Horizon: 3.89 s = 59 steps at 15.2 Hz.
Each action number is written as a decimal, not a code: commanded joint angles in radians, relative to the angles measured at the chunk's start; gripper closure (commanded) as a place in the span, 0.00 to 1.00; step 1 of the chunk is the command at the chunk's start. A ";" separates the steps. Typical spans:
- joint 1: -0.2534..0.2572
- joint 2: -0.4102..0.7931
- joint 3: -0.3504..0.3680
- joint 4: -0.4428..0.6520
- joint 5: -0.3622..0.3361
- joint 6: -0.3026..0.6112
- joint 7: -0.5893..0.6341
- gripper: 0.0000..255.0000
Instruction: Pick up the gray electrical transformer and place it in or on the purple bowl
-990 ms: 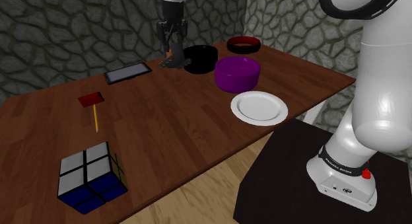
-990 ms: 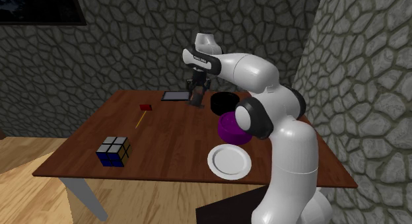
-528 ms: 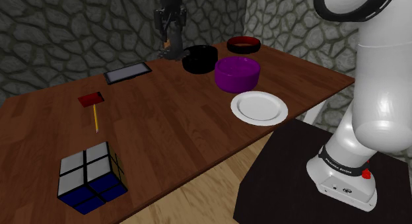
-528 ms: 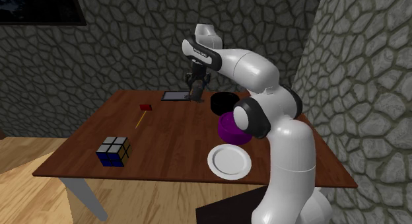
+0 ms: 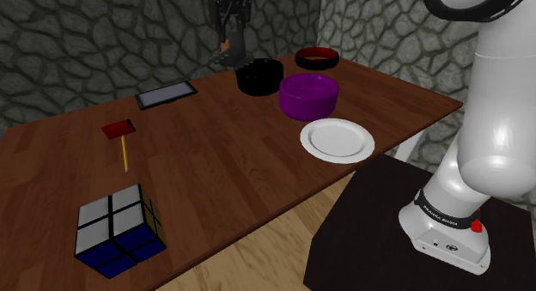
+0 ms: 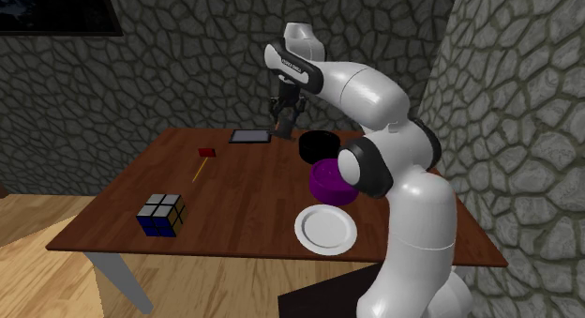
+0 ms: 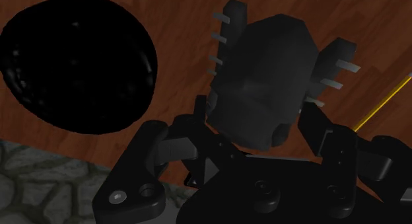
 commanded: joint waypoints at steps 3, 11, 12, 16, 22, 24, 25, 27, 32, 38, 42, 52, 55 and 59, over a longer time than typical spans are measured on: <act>-0.049 -0.149 -0.020 -0.190 0.026 0.034 -0.068 1.00; -0.126 -0.398 -0.088 -0.464 0.055 0.042 -0.213 1.00; -0.134 -0.424 -0.098 -0.490 0.055 0.039 -0.231 1.00; -0.166 -0.522 -0.143 -0.577 0.052 0.018 -0.306 1.00; -0.166 -0.542 -0.142 -0.680 0.052 0.100 -0.315 1.00; -0.166 -0.547 -0.142 -0.712 0.053 0.127 -0.318 1.00; -0.166 -0.549 -0.141 -0.728 0.053 0.141 -0.320 1.00; -0.166 -0.553 -0.141 -0.758 0.054 0.167 -0.323 1.00; -0.165 -0.558 -0.140 -0.831 0.056 0.234 -0.331 1.00; -0.174 -0.559 -0.132 -0.863 0.059 0.265 -0.337 1.00; -0.181 -0.558 -0.125 -0.862 0.061 0.265 -0.338 1.00; -0.187 -0.558 -0.135 -0.736 0.055 0.138 -0.336 0.00; -0.187 -0.558 -0.136 -0.736 0.055 0.138 -0.336 0.00; -0.187 -0.558 -0.136 -0.736 0.055 0.138 -0.336 0.00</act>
